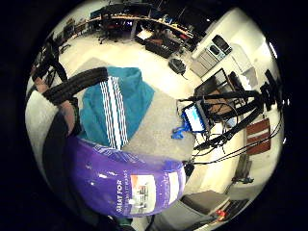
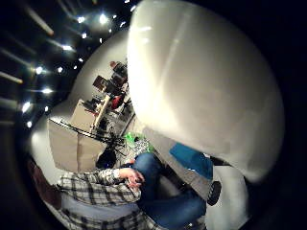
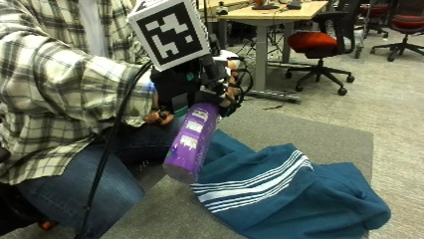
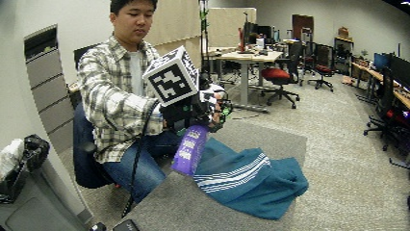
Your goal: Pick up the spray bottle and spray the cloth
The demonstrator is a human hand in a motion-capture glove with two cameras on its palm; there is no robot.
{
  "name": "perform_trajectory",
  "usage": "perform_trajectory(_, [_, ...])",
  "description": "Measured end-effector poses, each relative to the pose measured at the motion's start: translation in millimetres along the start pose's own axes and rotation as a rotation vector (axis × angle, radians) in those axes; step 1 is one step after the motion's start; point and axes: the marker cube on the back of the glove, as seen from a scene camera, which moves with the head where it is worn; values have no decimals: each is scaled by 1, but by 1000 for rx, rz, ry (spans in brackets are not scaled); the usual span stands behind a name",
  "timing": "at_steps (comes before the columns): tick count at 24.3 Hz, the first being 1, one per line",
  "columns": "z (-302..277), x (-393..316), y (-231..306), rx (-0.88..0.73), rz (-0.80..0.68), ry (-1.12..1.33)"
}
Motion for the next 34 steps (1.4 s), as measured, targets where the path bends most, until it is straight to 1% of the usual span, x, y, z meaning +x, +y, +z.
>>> perform_trajectory(1, [0, -16, 15, -47, -30, 41])
perform_trajectory(3, [5, -25, 24, -99, -62, 93])
perform_trajectory(9, [25, -34, 28, -188, -116, 195])
perform_trajectory(17, [47, -37, 37, -307, -239, 339])
perform_trajectory(24, [61, -39, 42, -376, -283, 416])
perform_trajectory(34, [74, -46, 48, -412, -319, 468])
